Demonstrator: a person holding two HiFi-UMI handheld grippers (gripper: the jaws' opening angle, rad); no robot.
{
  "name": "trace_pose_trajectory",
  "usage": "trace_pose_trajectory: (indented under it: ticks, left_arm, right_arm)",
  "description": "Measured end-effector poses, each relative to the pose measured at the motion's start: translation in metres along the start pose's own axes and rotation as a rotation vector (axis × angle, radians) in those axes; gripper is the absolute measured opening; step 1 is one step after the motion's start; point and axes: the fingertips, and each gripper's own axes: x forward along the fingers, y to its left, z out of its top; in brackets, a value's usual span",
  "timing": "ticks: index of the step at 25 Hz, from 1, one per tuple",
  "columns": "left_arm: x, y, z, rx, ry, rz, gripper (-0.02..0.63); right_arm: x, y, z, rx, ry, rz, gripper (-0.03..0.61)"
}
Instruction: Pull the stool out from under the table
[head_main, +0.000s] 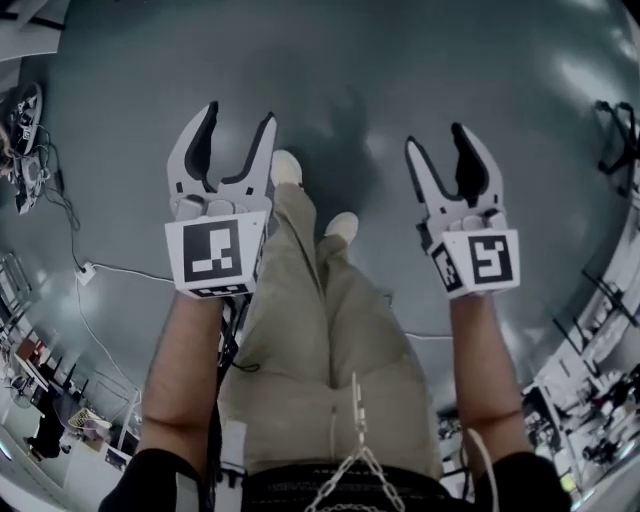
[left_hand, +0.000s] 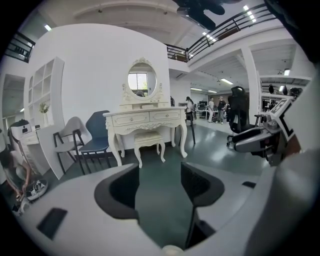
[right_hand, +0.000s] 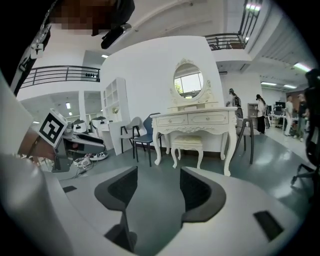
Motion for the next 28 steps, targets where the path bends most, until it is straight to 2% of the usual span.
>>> trace_pose_trajectory:
  ticks: [5, 11, 17, 20, 24, 28]
  left_arm:
    - [0.004, 0.003, -0.010, 0.046, 0.021, -0.037, 0.250]
    - [0.011, -0.002, 0.000, 0.064, 0.002, -0.071, 0.250]
    - [0.013, -0.004, 0.001, 0.102, 0.000, -0.097, 0.250]
    - [0.014, -0.004, 0.002, 0.087, -0.011, -0.097, 0.250]
    - [0.016, -0.003, -0.008, 0.133, 0.017, -0.116, 0.250]
    - [0.023, -0.005, -0.004, 0.143, 0.008, -0.128, 0.250]
  right_arm:
    - [-0.001, 0.001, 0.001, 0.004, 0.000, -0.049, 0.249]
    - [0.000, 0.005, -0.008, 0.027, 0.015, -0.096, 0.249]
    - [-0.001, 0.005, -0.010, 0.043, 0.010, -0.115, 0.249]
    - [-0.003, 0.003, -0.011, 0.047, -0.002, -0.123, 0.249]
    - [-0.005, 0.003, -0.011, 0.043, -0.009, -0.136, 0.249]
    - [-0.005, 0.000, -0.009, 0.036, -0.014, -0.142, 0.249]
